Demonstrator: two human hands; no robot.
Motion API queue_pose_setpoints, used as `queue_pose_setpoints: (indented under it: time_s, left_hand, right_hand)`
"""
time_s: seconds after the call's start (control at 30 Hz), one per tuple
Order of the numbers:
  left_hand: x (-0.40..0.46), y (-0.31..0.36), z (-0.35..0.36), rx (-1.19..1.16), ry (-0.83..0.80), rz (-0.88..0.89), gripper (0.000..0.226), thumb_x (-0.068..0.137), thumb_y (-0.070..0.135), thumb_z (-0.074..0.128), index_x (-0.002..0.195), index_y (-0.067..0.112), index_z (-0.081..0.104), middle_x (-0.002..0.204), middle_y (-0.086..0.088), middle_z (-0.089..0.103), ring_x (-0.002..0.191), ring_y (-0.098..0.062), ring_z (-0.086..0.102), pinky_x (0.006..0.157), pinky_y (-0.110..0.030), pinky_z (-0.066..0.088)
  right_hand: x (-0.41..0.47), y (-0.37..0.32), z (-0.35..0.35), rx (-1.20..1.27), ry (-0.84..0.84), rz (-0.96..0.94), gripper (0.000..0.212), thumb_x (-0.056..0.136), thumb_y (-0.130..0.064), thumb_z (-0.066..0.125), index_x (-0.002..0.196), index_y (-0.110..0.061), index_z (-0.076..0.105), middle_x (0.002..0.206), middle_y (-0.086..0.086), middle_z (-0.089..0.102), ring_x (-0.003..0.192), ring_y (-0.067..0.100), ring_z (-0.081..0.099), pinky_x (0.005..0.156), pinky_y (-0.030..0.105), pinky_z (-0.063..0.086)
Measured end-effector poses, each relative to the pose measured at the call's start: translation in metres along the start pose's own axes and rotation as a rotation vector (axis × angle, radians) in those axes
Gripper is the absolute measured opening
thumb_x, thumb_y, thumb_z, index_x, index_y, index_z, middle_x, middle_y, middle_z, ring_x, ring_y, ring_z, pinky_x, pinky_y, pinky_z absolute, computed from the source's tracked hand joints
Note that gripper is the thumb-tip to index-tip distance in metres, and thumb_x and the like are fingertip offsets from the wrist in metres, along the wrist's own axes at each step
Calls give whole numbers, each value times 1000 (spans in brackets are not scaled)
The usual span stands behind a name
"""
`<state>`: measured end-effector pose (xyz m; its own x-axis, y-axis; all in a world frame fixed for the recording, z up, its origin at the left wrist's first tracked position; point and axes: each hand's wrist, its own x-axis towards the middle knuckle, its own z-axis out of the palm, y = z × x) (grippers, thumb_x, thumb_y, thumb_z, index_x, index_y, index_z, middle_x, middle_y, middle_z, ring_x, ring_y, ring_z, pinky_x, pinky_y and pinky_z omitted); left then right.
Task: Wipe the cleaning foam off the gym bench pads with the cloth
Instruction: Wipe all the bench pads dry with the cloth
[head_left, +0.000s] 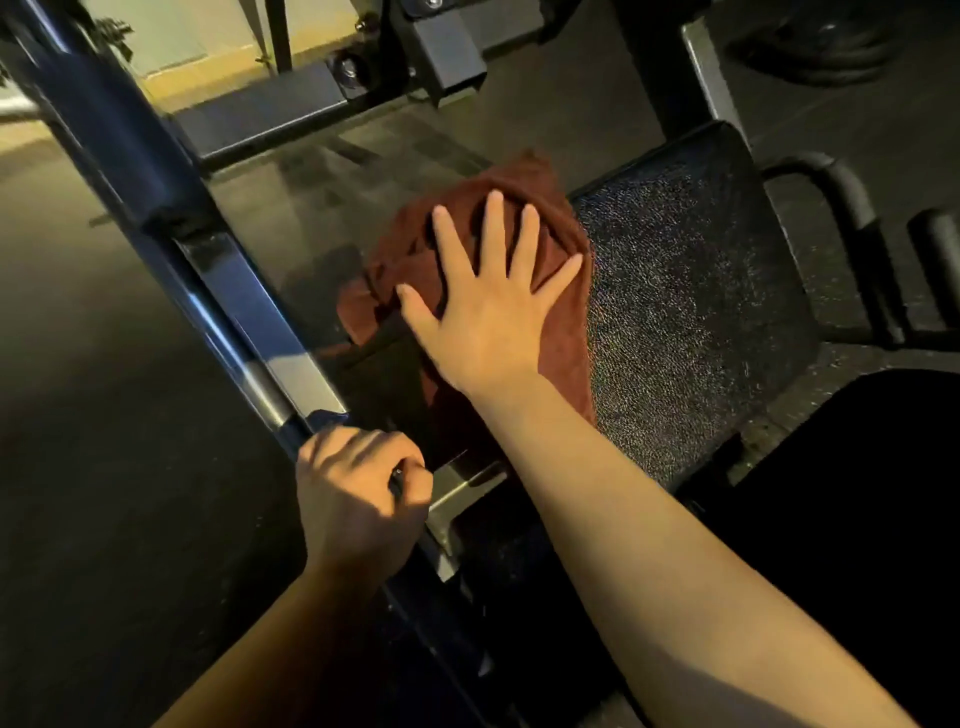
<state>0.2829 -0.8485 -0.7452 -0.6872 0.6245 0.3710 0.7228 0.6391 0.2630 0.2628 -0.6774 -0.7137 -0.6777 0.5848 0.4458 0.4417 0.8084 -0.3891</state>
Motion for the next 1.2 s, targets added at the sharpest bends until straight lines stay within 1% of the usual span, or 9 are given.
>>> queue_pose_setpoints:
  time_s: [0.27, 0.43, 0.5, 0.57, 0.7, 0.9, 1.0, 1.1, 1.2]
  left_hand:
    - [0, 7, -5, 21, -35, -64, 25, 81, 31, 41, 69, 21, 62, 67, 5, 60, 75, -20, 57, 85, -43, 40]
    - [-2, 8, -3, -4, 5, -86, 27, 79, 30, 41, 66, 20, 62, 65, 5, 60, 76, -23, 55, 84, -38, 36]
    - [-2, 7, -3, -14, 6, -101, 27, 79, 30, 41, 66, 20, 62, 65, 6, 60, 76, -24, 55, 84, -36, 34]
    - [-2, 7, -2, -16, -2, -101, 27, 80, 32, 41, 68, 20, 62, 66, 6, 59, 77, -22, 54, 85, -37, 35]
    - [-1, 6, -2, -49, 46, -45, 25, 83, 29, 42, 68, 21, 62, 65, 7, 58, 71, -12, 49, 83, -34, 34]
    - [0, 1, -1, -20, 24, -33, 24, 81, 29, 42, 73, 22, 64, 71, 8, 61, 75, -10, 52, 86, -38, 38]
    - [0, 4, 0, 34, 20, -56, 24, 80, 29, 42, 71, 24, 64, 70, 8, 63, 73, -14, 56, 86, -32, 33]
    - [-1, 5, -2, 85, -17, -77, 26, 80, 30, 41, 71, 24, 65, 70, 6, 63, 74, -18, 58, 85, -35, 38]
    - [0, 7, -4, 73, -26, -77, 28, 81, 32, 42, 69, 23, 66, 68, 6, 63, 70, -19, 58, 78, -38, 43]
  right_hand:
    - [-60, 28, 2, -58, -27, -219, 77, 86, -38, 56, 152, -28, 18, 159, 16, 11, 145, 41, 7, 107, 71, 10]
    - [-137, 66, 4, -126, -148, -262, 96, 74, -20, 64, 153, -26, 9, 159, 19, 3, 142, 48, 6, 105, 72, 17]
    - [-150, 69, -3, -95, -182, -229, 79, 85, -31, 51, 153, -27, 10, 159, 18, 3, 143, 48, 6, 104, 73, 19]
    - [-140, 53, -7, -11, -190, -103, 68, 93, -55, 34, 153, -31, 10, 160, 16, 3, 144, 45, 2, 106, 73, 7]
    - [-76, 20, -4, -10, -105, 52, 81, 85, -71, 34, 152, -26, 17, 158, 17, 16, 141, 45, 17, 104, 75, 9]
    - [-33, 23, -6, -34, -62, -188, 81, 86, -49, 47, 153, -13, 17, 157, 22, 12, 142, 43, 15, 110, 68, 7]
    - [-15, 27, -13, -12, -89, -533, 68, 84, -33, 48, 146, -8, 35, 153, 20, 29, 142, 38, 23, 115, 59, 10]
    - [18, 29, -19, -5, -120, -858, 46, 83, -30, 43, 122, -12, 60, 126, 13, 57, 124, 33, 48, 113, 49, 22]
    - [44, 49, -24, 26, -100, -769, 41, 89, -36, 38, 113, -13, 62, 104, 11, 60, 98, 33, 56, 93, 44, 39]
